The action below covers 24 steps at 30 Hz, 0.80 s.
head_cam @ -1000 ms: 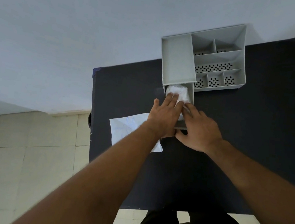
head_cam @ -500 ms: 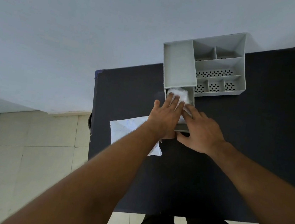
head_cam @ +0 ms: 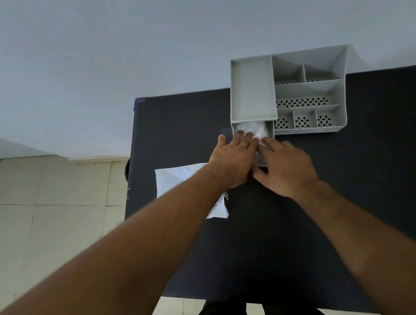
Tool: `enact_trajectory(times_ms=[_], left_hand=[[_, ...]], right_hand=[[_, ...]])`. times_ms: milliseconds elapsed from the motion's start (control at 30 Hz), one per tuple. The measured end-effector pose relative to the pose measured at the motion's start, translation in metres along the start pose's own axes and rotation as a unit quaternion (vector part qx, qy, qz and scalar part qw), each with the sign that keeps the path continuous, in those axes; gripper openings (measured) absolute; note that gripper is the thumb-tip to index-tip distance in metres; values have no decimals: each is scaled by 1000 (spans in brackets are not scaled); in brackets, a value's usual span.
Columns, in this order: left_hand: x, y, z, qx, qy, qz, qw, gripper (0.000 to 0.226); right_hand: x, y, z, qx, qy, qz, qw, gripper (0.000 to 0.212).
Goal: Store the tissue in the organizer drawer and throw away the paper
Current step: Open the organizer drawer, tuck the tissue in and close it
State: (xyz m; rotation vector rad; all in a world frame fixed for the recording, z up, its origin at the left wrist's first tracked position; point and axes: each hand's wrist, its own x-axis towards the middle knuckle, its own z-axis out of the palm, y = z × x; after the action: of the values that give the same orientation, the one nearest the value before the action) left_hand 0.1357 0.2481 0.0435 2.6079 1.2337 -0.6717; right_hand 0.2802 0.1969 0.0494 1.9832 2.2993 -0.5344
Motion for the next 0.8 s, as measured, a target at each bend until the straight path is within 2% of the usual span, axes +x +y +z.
enact_trajectory(times_ms=[133,267,433,567,800], left_hand=[[-1,6,0,-4,6,-19,1000,68],[0,5,3,-13,51,-34,998,57],[2,4,7,-36,30,-29,998,65],[7,3,1,-16,28,-28,999,62],[8,5,-3,-50,86,-39,994,55]], right_hand=[[3,4,-2,-4,1,1,1000,64],[5,7,0,-9,18,0,1000,57],[5,3,5,-1,28,11,1000,55],[7,1,10,2,43,21,999,53],[18,6,9,4,43,26,999,52]])
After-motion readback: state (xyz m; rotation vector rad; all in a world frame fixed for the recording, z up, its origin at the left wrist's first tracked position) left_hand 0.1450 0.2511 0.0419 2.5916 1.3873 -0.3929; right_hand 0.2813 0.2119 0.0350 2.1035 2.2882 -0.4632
